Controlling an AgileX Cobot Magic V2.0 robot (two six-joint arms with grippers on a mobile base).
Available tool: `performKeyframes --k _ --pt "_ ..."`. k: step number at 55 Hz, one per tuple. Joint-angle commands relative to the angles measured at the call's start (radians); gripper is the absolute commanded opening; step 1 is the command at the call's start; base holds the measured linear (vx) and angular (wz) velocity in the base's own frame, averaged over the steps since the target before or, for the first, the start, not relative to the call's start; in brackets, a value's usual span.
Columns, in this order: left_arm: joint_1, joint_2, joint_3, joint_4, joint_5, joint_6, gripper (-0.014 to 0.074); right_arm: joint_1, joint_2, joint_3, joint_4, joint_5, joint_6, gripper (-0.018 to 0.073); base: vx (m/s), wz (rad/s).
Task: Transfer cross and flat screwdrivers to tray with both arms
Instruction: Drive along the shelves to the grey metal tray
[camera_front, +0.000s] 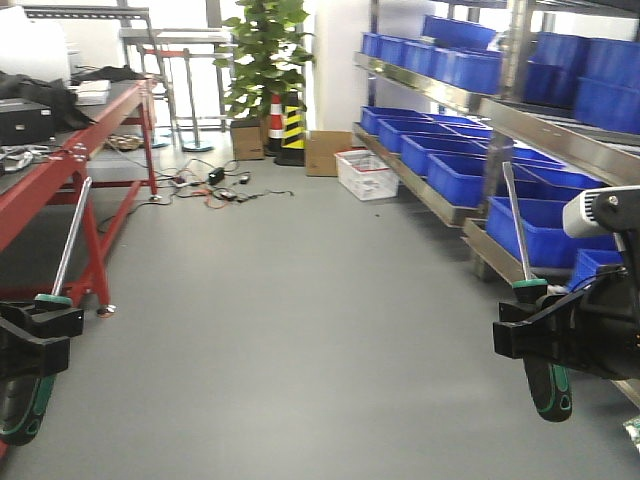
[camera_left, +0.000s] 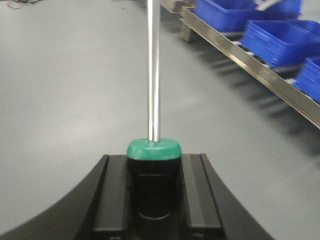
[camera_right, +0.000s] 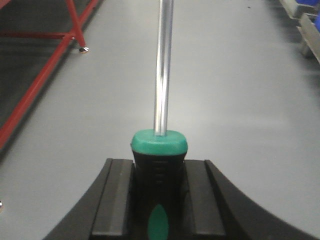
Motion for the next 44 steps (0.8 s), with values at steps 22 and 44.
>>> performKeyframes --k 22,44 --pt "-0.005 -0.021 -0.03 -0.023 -0.086 -0.009 0.0003 -0.003 -0.025 -0.034 -0.004 -0.092 -0.002 -0.0008 0.64 0.27" --pt "-0.005 -0.021 -0.03 -0.023 -0.086 -0.009 0.0003 -0.003 -0.02 -0.032 -0.004 -0.092 -0.002 -0.0008 0.61 -0.04"
